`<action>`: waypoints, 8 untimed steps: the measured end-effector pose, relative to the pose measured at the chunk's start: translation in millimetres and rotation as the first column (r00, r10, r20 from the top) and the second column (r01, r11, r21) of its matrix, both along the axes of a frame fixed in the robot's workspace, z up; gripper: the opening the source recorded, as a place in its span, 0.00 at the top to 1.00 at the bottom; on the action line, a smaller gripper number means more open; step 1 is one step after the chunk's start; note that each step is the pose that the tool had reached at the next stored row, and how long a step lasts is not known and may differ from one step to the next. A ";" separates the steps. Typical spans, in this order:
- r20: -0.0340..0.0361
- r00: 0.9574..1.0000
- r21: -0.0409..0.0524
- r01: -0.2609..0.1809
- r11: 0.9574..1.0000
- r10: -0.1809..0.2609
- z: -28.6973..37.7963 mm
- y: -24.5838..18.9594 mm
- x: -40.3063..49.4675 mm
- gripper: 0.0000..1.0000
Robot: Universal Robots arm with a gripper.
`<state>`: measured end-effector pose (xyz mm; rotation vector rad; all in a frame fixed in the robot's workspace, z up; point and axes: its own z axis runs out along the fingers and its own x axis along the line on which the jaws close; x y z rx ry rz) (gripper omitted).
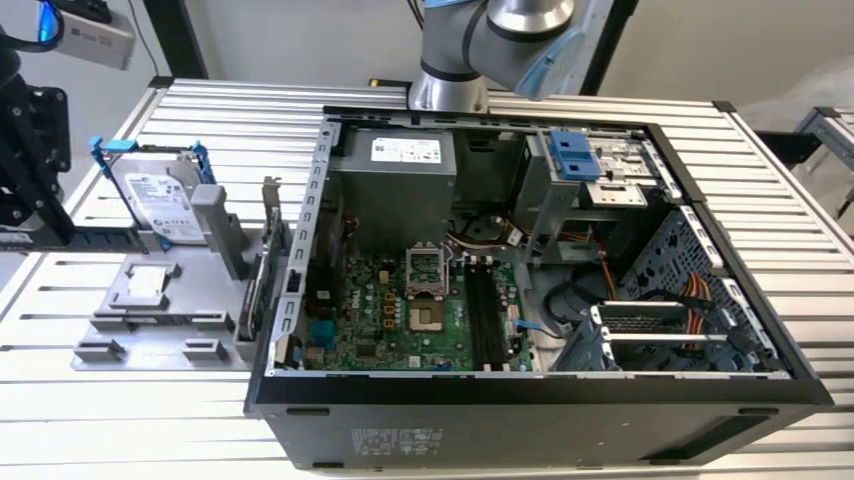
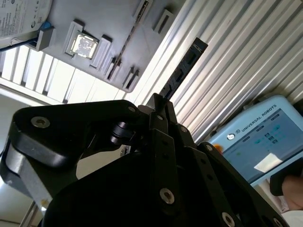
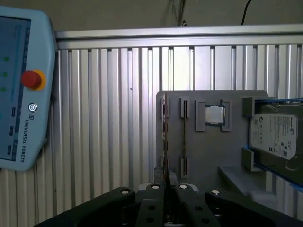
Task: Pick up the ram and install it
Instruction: 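Pick up the ram and move it above insertion slot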
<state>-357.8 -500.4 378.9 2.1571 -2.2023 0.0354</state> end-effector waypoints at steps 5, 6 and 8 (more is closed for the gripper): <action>0.000 1.000 0.000 0.000 1.000 0.000 1.1 0.0 0.0 1.00; 0.000 1.000 0.000 0.000 1.000 0.000 1.2 0.0 0.0 1.00; 0.000 1.000 0.000 0.000 1.000 0.000 1.2 0.0 0.0 1.00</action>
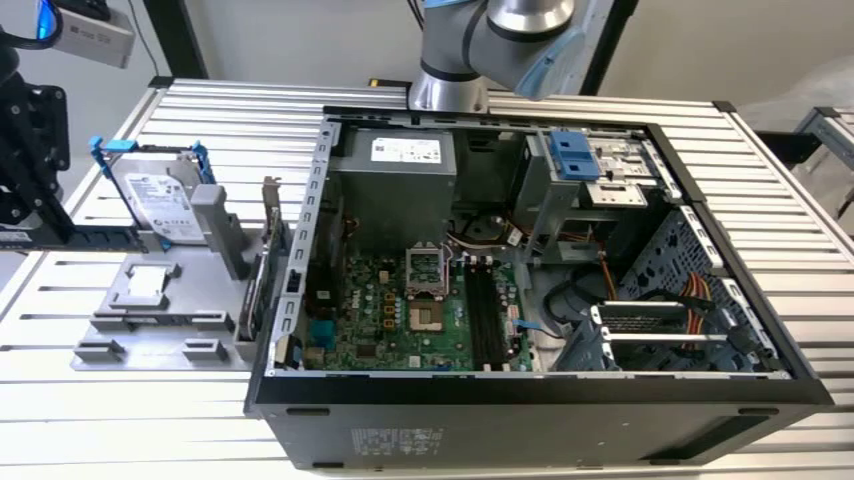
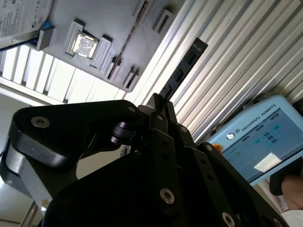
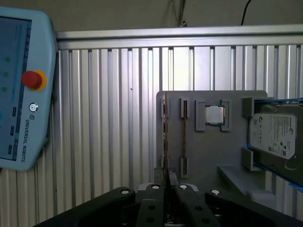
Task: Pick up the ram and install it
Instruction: 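Pick up the ram and move it above insertion slot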
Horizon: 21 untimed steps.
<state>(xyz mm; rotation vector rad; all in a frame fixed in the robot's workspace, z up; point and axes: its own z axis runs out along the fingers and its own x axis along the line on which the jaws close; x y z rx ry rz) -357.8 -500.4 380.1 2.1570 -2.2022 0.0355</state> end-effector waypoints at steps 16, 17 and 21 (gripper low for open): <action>0.000 1.000 0.000 0.000 1.000 0.000 0.0 0.0 4.6 1.00; 0.000 1.000 0.000 0.000 1.000 0.000 0.0 0.0 4.6 1.00; 0.000 1.000 0.000 0.000 1.000 0.000 0.9 0.0 4.6 1.00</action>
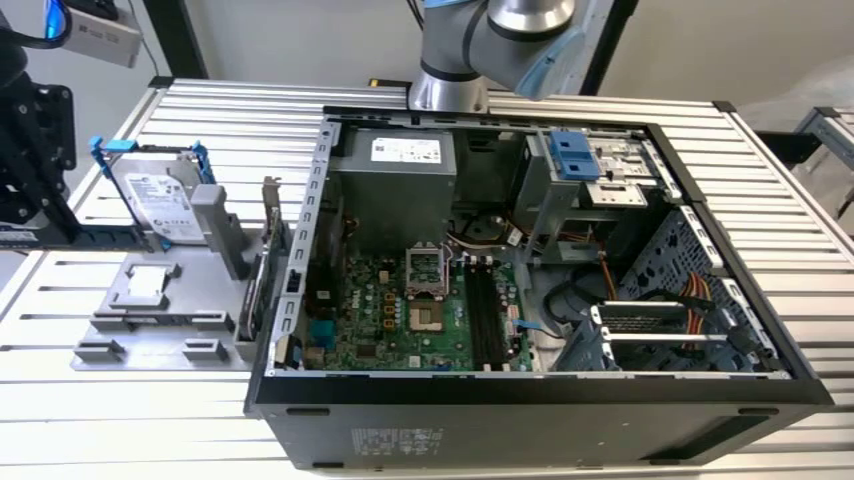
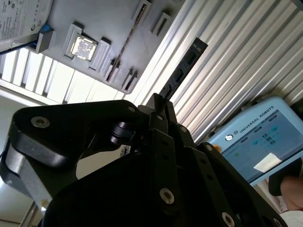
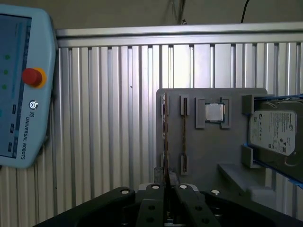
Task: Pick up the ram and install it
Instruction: 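Pick up the ram and move it above insertion slot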
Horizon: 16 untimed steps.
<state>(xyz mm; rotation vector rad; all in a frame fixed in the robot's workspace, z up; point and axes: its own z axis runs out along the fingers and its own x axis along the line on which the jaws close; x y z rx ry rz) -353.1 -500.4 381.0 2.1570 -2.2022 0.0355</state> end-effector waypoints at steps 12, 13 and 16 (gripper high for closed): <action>0.000 1.000 0.000 0.000 1.000 0.000 8.8 0.0 0.0 1.00; 0.000 1.000 0.000 0.000 1.000 0.000 8.9 0.0 0.0 1.00; 0.000 1.000 0.000 0.000 1.000 0.000 9.1 0.0 0.1 1.00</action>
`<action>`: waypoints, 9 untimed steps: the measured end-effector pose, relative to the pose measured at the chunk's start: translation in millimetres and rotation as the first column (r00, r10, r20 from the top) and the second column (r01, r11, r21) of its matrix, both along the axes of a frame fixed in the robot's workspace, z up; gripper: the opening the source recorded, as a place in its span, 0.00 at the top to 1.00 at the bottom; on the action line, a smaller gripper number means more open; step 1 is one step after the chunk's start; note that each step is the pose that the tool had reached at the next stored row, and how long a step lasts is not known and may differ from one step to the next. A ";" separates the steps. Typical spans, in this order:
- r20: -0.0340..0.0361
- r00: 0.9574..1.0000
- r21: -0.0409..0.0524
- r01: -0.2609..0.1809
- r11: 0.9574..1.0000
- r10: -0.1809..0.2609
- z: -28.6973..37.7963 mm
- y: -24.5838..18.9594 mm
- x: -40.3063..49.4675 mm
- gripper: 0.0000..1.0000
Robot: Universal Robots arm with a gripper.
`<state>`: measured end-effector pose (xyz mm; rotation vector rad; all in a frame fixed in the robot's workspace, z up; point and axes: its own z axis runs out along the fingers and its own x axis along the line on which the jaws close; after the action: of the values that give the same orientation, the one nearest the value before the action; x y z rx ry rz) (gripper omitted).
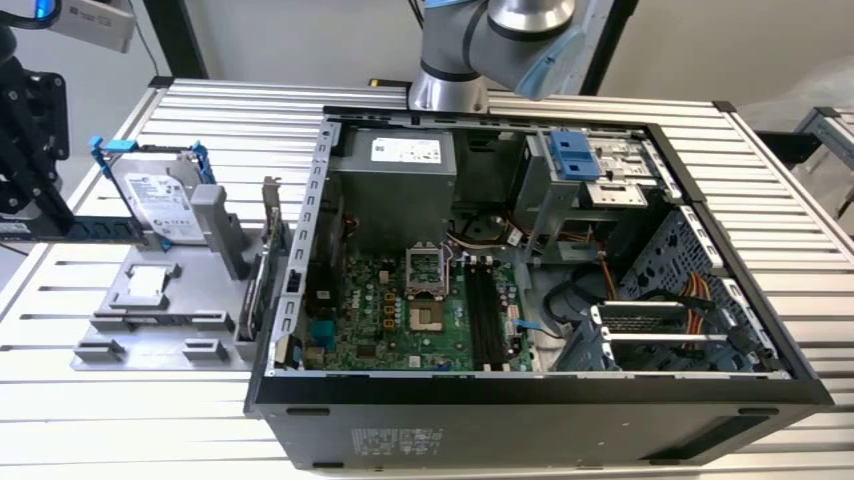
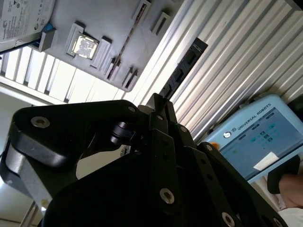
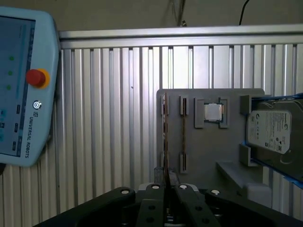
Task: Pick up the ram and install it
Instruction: 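Pick up the ram and move it above insertion slot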
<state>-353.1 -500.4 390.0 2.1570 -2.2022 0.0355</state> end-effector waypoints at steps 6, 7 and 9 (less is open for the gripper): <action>0.000 1.000 0.000 0.000 1.000 0.000 0.0 0.0 4.1 1.00; 0.000 1.000 0.000 0.000 1.000 0.000 -0.1 0.0 5.3 1.00; 0.000 1.000 0.000 0.000 1.000 0.000 0.0 0.0 7.4 1.00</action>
<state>-345.7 -500.4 390.0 2.1570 -2.2022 0.0354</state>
